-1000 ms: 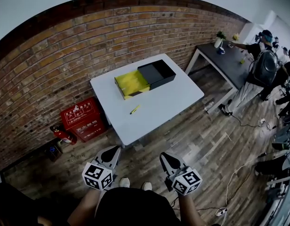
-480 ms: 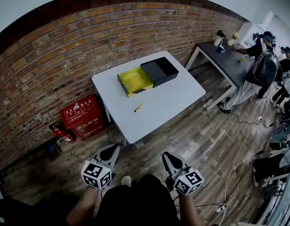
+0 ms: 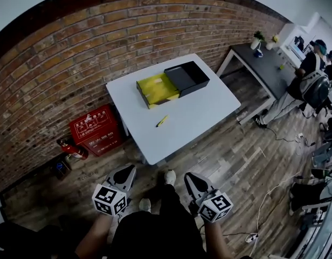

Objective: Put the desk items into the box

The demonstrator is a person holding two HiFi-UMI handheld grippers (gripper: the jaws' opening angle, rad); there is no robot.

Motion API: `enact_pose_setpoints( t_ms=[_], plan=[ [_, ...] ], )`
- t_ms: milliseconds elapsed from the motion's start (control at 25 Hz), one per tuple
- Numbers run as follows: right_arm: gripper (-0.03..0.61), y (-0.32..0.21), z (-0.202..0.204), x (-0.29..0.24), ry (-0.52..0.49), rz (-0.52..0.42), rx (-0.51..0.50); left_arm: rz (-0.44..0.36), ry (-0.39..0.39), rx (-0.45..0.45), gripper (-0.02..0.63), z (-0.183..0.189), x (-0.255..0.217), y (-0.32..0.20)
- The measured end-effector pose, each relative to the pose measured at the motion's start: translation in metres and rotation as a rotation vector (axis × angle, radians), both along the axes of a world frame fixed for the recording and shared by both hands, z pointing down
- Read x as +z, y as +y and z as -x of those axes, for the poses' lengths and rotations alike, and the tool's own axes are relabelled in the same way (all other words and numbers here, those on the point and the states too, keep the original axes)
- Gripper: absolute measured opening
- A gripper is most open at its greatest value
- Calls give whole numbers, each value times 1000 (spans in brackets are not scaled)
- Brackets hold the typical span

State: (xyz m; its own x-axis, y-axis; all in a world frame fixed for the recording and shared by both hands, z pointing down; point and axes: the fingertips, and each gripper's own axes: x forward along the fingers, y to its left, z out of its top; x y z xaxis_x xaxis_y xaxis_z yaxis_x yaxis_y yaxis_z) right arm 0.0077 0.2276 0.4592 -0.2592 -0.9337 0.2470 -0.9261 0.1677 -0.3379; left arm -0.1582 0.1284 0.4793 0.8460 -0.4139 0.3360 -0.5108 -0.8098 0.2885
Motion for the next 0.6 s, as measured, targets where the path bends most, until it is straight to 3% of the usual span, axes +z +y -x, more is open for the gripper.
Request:
enact_pose_setpoints(
  t_ms=[320, 600],
  plan=[
    [23, -56, -33, 5, -50, -18, -69, -11, -36, -60, 14, -27, 3, -39],
    [23, -125, -81, -6, -46, -47, -151, -42, -36, -111, 14, -80, -15, -90]
  ],
)
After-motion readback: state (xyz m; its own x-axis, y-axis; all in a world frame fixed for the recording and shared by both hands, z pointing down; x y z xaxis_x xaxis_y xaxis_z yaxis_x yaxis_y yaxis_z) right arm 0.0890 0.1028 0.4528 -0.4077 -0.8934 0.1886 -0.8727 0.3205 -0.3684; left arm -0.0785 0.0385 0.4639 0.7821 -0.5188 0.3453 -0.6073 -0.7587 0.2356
